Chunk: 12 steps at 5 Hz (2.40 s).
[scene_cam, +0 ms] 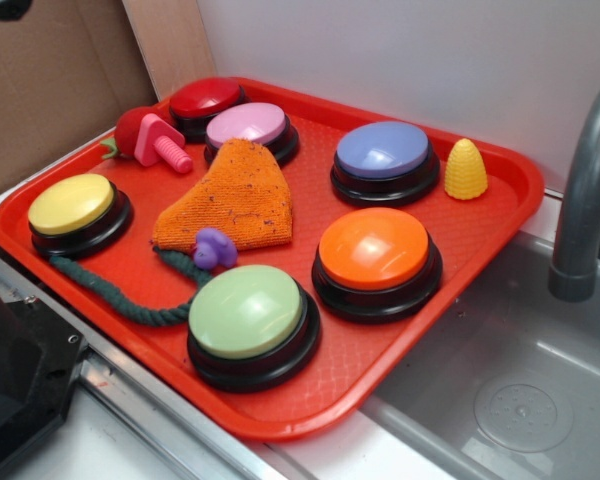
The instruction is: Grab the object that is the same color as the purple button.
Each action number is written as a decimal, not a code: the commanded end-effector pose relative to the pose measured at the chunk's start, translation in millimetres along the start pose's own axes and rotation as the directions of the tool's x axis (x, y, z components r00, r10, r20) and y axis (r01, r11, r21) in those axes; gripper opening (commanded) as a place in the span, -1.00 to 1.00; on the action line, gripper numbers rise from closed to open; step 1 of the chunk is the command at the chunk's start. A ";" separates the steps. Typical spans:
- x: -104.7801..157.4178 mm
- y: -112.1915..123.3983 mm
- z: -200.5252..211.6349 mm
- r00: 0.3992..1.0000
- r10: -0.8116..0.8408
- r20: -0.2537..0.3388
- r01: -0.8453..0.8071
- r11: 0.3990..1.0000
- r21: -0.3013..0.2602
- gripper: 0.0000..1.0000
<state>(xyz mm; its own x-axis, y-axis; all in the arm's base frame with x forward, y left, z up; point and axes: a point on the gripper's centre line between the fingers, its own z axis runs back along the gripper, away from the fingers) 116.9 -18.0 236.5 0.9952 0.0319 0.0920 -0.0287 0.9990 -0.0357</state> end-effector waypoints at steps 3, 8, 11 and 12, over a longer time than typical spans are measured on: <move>12.2 -1.8 -32.6 0.953 0.302 0.007 -0.301 0.952 -0.046 1.00; 60.5 10.5 -157.6 0.635 0.760 0.140 -0.762 0.646 -0.049 1.00; 68.8 -8.3 -208.5 0.706 0.705 0.073 -0.704 0.709 -0.039 1.00; 67.6 -11.5 -217.6 0.705 0.701 0.107 -0.705 0.710 -0.008 1.00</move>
<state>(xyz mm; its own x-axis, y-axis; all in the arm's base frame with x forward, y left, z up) 200.7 -36.7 23.9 0.6862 0.7144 0.1370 -0.7117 0.6983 -0.0771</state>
